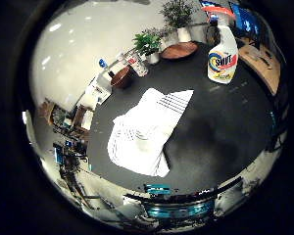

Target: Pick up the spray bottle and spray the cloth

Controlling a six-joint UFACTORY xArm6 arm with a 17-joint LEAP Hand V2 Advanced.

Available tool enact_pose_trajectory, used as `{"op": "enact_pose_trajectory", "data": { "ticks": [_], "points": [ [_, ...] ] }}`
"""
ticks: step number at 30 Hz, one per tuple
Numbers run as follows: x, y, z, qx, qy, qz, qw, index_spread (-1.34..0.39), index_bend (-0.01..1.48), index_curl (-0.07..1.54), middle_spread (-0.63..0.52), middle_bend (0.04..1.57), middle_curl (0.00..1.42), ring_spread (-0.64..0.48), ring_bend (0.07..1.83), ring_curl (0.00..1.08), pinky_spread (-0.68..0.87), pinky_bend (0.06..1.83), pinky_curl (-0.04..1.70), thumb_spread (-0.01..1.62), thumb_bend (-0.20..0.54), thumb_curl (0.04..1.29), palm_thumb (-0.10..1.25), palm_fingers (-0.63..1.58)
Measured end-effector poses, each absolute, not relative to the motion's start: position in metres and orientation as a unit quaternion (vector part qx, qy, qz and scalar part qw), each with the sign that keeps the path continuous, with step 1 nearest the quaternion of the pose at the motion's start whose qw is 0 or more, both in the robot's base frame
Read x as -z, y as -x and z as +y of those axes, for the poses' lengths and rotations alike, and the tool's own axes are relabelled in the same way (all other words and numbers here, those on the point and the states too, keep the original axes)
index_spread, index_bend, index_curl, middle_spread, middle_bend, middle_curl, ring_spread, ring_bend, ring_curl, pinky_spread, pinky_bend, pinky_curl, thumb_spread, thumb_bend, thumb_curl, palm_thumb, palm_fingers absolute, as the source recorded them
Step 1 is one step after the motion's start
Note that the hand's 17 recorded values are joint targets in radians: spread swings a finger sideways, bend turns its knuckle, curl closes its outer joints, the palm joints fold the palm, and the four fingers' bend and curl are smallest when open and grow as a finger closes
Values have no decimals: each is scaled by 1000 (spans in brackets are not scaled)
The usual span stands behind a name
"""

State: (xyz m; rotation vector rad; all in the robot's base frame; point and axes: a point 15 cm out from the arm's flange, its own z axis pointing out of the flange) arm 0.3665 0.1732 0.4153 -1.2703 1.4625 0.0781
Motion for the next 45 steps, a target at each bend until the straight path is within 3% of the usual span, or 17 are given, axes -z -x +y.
{"op": "enact_pose_trajectory", "data": {
  "ticks": [22, 35, 45],
  "points": [
    [-425, -367, 165, -26, 533, 621, 574, 85, 162, 273, 325, 177, 236, 405, 269, 268, 589, 704, 291, 1105, -19, 550, 767, -23],
    [-483, -380, 98, 61, 497, 623, 601, 55, 166, 283, 309, 192, 284, 405, 275, 262, 611, 723, 285, 1068, -20, 556, 741, 24],
    [-470, -368, 32, 101, 499, 658, 555, 42, 158, 277, 299, 199, 308, 404, 271, 256, 616, 725, 277, 1067, -32, 485, 562, 33]
  ]
}}
